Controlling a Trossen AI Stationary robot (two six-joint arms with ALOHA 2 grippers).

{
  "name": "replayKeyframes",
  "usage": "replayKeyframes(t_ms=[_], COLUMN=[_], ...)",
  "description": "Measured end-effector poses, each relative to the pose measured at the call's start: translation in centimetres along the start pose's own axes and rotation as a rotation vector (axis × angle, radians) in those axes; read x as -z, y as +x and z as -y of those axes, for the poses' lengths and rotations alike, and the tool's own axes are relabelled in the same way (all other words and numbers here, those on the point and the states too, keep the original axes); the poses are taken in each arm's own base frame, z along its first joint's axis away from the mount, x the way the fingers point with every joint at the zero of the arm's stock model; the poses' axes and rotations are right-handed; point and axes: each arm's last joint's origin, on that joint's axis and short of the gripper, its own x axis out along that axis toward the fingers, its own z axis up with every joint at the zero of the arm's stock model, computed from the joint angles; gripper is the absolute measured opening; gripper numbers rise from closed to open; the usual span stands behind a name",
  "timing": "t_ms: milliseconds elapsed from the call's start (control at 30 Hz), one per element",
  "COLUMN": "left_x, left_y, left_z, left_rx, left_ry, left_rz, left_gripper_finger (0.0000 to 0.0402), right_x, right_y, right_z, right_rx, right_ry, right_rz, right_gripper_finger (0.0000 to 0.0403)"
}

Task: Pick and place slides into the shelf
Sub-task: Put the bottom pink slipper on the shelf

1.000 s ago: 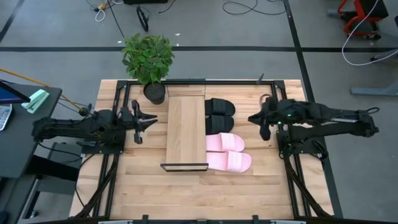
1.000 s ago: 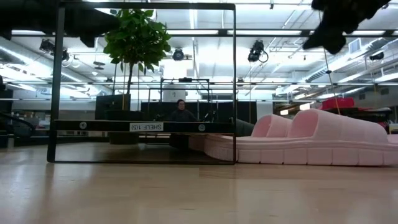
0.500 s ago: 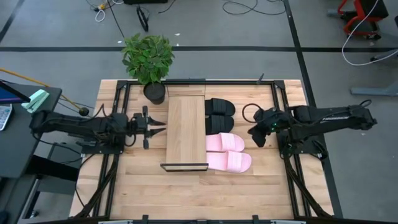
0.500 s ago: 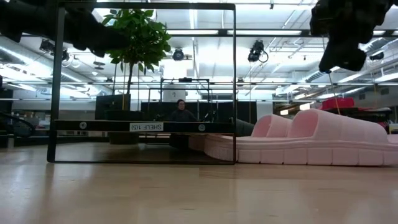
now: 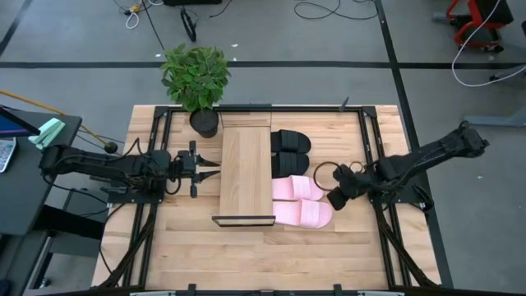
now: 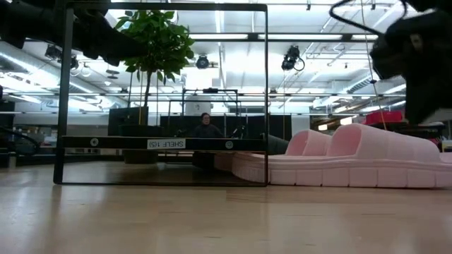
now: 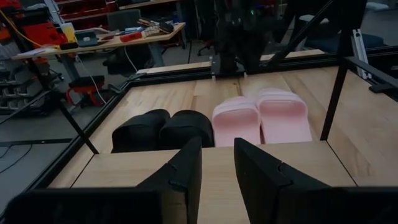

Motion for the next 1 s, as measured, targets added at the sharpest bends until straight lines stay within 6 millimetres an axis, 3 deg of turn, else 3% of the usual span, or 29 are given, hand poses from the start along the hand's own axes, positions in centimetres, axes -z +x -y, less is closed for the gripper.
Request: replayKeyframes(t_ms=[267, 733, 1000], left_x=[0.2, 0.2, 0.2], left_y=[0.0, 0.0, 0.0], left_z=[0.0, 0.0, 0.0], left_rx=[-0.007, -0.008, -0.008], left_ry=[0.024, 0.020, 0.020], left_rz=[-0.021, -0.028, -0.028], left_gripper_finger=[0.0102, 0.0103, 0.0105], right_x=[1.6, 3.0, 3.2], right_y=[1.8, 3.3, 5.0], right_z=[-0.4, -1.1, -1.9], right_rx=[-0.208, -0.186, -0.198], right_ry=[0.181, 0.250, 0.258], right_rz=[0.065, 0.072, 0.087], right_gripper_finger=[0.0106, 0.0230, 0.0248])
